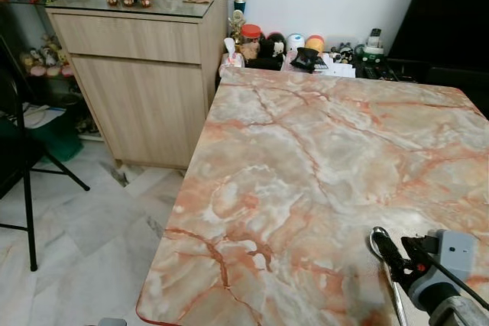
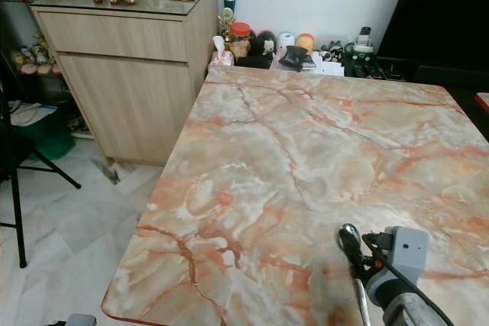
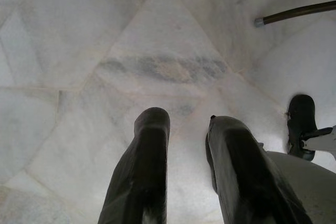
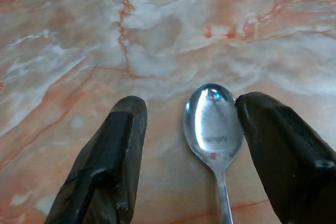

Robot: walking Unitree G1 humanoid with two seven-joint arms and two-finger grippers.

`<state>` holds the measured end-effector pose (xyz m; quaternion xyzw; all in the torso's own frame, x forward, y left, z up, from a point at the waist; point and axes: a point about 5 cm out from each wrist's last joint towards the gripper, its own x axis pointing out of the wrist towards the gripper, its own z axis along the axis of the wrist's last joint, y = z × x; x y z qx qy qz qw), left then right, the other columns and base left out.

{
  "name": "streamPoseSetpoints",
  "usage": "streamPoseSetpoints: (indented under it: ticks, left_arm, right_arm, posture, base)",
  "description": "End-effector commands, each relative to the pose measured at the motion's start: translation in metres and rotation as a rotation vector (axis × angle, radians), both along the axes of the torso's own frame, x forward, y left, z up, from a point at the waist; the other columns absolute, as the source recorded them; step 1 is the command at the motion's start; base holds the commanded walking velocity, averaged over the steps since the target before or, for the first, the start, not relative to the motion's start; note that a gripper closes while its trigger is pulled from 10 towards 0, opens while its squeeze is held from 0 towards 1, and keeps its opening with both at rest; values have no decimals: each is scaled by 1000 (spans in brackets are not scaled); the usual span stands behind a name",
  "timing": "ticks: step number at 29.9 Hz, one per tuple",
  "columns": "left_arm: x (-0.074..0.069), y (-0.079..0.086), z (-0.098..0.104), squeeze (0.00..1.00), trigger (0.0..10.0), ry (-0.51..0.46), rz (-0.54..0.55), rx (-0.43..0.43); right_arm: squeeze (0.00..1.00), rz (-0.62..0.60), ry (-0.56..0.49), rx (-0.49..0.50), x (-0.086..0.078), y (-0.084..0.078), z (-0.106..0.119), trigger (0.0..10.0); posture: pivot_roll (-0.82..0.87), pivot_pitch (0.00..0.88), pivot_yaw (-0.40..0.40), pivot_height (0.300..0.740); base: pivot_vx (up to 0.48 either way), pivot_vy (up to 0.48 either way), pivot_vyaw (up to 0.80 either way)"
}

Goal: Setting the table

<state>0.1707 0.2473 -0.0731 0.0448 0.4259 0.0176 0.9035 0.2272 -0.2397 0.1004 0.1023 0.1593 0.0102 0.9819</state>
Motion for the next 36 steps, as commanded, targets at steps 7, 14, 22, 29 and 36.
streamPoseSetpoints:
  ticks: [7, 14, 22, 29, 36]
  left_arm:
    - [-9, -2, -5, 0, 10000, 44, -6, -4]
    - [-9, -3, -5, 0, 10000, 42, -3, -8]
    - [-11, -4, -7, 0, 10000, 49, -4, -11]
    - [-11, -5, -7, 0, 10000, 51, -3, -15]
    - [-12, -5, -7, 0, 10000, 54, -2, -14]
  right_arm:
    - [0, 0, 52, 5, -3, 0, -10, 10000]
    - [0, 18, 85, -8, 0, 4, -15, 10000]
    - [0, -12, 113, -20, -3, -3, -20, 10000]
    - [0, -28, 132, -27, -5, -4, -24, 10000]
    - [0, -37, 168, -20, -7, -1, -31, 10000]
  posture:
    - [34, 89, -33, 740]
    - [42, 88, -38, 740]
    - [36, 93, -37, 740]
    - [40, 95, -39, 740]
    - [43, 95, -40, 740]
  base:
    - [0, 0, 0]
    - [0, 0, 0]
    - [0, 0, 0]
    - [0, 0, 0]
    - [0, 0, 0]
